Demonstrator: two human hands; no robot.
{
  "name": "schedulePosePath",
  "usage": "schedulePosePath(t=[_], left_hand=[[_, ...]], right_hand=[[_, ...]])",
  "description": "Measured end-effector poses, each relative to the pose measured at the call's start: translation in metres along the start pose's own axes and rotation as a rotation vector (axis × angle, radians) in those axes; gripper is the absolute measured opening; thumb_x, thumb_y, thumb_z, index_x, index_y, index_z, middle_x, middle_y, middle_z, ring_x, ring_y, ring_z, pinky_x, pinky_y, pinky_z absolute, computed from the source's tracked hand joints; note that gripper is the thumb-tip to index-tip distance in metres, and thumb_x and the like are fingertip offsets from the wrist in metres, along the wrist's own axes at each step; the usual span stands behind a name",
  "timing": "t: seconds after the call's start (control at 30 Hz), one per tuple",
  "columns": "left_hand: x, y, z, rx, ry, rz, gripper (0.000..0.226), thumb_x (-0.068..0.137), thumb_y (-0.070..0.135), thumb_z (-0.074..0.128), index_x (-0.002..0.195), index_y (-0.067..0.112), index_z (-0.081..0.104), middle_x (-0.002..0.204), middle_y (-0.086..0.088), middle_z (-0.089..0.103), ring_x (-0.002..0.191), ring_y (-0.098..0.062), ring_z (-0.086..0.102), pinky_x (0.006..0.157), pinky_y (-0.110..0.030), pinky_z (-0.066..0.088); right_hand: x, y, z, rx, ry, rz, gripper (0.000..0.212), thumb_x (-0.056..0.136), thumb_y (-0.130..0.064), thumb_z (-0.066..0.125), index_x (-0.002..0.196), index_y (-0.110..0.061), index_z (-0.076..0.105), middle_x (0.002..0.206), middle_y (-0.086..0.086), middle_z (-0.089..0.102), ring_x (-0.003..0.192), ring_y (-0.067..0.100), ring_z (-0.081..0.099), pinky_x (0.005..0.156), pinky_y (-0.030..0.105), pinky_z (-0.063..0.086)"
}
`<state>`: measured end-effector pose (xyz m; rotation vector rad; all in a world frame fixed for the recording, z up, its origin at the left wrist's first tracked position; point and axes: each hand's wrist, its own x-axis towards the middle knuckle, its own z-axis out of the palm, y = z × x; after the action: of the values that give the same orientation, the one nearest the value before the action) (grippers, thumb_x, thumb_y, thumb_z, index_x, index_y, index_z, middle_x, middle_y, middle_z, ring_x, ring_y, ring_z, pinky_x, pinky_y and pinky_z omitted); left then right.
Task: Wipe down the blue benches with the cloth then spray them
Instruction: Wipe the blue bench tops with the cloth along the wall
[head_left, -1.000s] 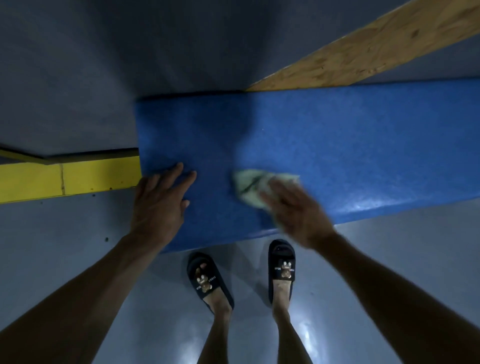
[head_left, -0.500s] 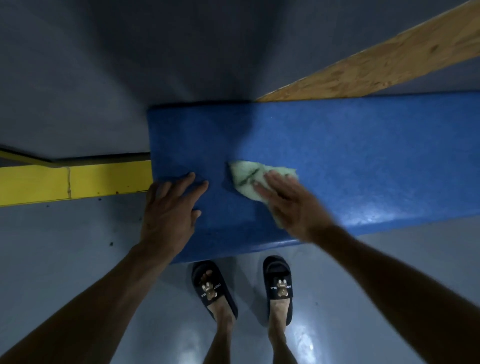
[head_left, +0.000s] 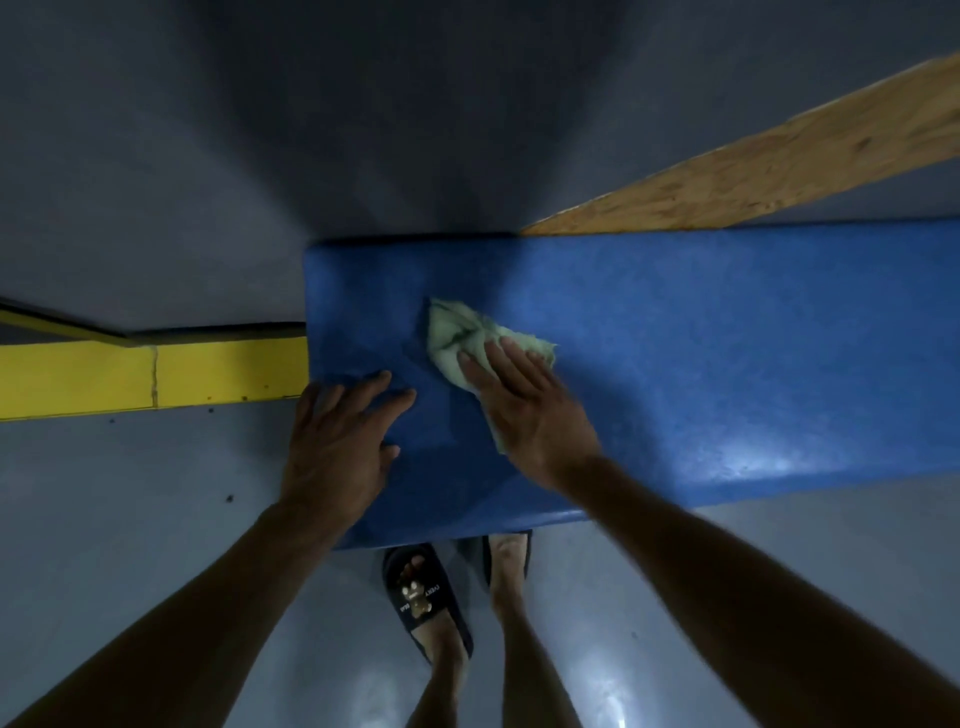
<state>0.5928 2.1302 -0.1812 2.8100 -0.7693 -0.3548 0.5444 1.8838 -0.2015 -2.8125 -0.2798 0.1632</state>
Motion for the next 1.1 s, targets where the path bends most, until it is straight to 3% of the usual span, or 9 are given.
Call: schedulePosePath(t=[0.1, 0.2, 0.33, 0.4, 0.53, 0.67, 0.87, 1.03, 1.1], left_hand=[[0.005, -0.001, -0.006, 0.003, 0.014, 0.016, 0.066, 0.064, 0.026, 0.089, 0.126, 0.028, 0.064, 0.133, -0.003, 0.062, 0.11, -0.033, 0.06, 0.107, -0.06, 0.037], [0.012, -0.001, -0.013, 0.021, 0.051, 0.04, 0.064, 0.065, 0.03, 0.088, 0.124, 0.027, 0.065, 0.125, -0.001, 0.065, 0.108, -0.03, 0.062, 0.11, -0.056, 0.031], [0.028, -0.001, -0.024, 0.044, 0.097, 0.026, 0.071, 0.068, 0.032, 0.086, 0.133, 0.023, 0.06, 0.134, -0.004, 0.059, 0.118, -0.032, 0.058, 0.111, -0.056, 0.03], [0.04, 0.002, -0.026, 0.07, 0.079, 0.001, 0.077, 0.07, 0.033, 0.085, 0.139, 0.023, 0.055, 0.146, -0.006, 0.05, 0.125, -0.034, 0.052, 0.112, -0.056, 0.029], [0.058, 0.005, -0.021, 0.085, 0.043, -0.017, 0.089, 0.063, 0.034, 0.09, 0.143, 0.026, 0.052, 0.153, -0.007, 0.044, 0.127, -0.035, 0.045, 0.112, -0.053, 0.024], [0.058, 0.003, -0.016, 0.09, 0.082, 0.014, 0.085, 0.066, 0.034, 0.089, 0.142, 0.023, 0.053, 0.153, -0.009, 0.045, 0.126, -0.031, 0.037, 0.11, -0.053, 0.024], [0.06, 0.004, -0.01, 0.075, 0.017, -0.028, 0.085, 0.066, 0.032, 0.089, 0.143, 0.025, 0.052, 0.156, -0.006, 0.041, 0.13, -0.036, 0.046, 0.11, -0.057, 0.031], [0.055, 0.01, -0.006, 0.071, 0.064, -0.041, 0.078, 0.072, 0.025, 0.085, 0.143, 0.02, 0.053, 0.156, -0.008, 0.04, 0.132, -0.038, 0.045, 0.108, -0.059, 0.034], [0.056, 0.01, -0.005, 0.061, 0.066, -0.042, 0.072, 0.076, 0.028, 0.076, 0.144, 0.023, 0.051, 0.157, -0.006, 0.039, 0.134, -0.037, 0.043, 0.108, -0.058, 0.034]], right_hand=[[-0.011, 0.083, -0.027, 0.053, -0.102, 0.117, 0.057, 0.098, -0.026, 0.03, 0.155, -0.026, 0.031, 0.163, 0.0, 0.023, 0.151, 0.008, 0.017, 0.124, 0.042, 0.018], [-0.035, 0.146, -0.053, 0.003, 0.059, 0.618, 0.066, 0.094, -0.039, 0.026, 0.157, -0.018, 0.028, 0.161, 0.017, 0.027, 0.149, 0.033, 0.025, 0.12, 0.051, 0.024], [0.002, 0.109, -0.038, 0.038, 0.163, 1.019, 0.071, 0.09, -0.032, 0.014, 0.157, -0.011, 0.024, 0.16, 0.024, 0.026, 0.147, 0.043, 0.026, 0.119, 0.052, 0.019], [0.031, 0.075, -0.027, 0.071, 0.205, 0.94, 0.07, 0.088, -0.028, 0.018, 0.154, -0.006, 0.032, 0.156, 0.025, 0.032, 0.143, 0.045, 0.033, 0.117, 0.055, 0.024], [0.047, 0.024, -0.006, 0.093, 0.145, 0.337, 0.061, 0.091, -0.015, 0.043, 0.151, -0.014, 0.041, 0.155, 0.017, 0.039, 0.146, 0.036, 0.032, 0.12, 0.051, 0.027], [0.037, 0.091, -0.025, -0.013, 0.003, -0.066, 0.056, 0.098, -0.016, 0.048, 0.153, -0.023, 0.037, 0.158, 0.008, 0.037, 0.147, 0.03, 0.032, 0.122, 0.046, 0.024], [-0.001, 0.212, -0.085, 0.064, 0.074, 0.557, 0.047, 0.104, -0.024, 0.039, 0.151, -0.027, 0.037, 0.157, 0.009, 0.035, 0.143, 0.032, 0.033, 0.112, 0.058, 0.036], [0.05, 0.122, -0.032, 0.074, 0.345, 0.898, 0.057, 0.093, -0.016, 0.033, 0.148, -0.009, 0.044, 0.153, 0.019, 0.042, 0.14, 0.039, 0.039, 0.116, 0.055, 0.028], [0.072, 0.069, -0.019, 0.156, 0.308, 0.759, 0.065, 0.087, -0.02, 0.028, 0.149, -0.01, 0.043, 0.155, 0.018, 0.04, 0.144, 0.036, 0.036, 0.118, 0.054, 0.026]])
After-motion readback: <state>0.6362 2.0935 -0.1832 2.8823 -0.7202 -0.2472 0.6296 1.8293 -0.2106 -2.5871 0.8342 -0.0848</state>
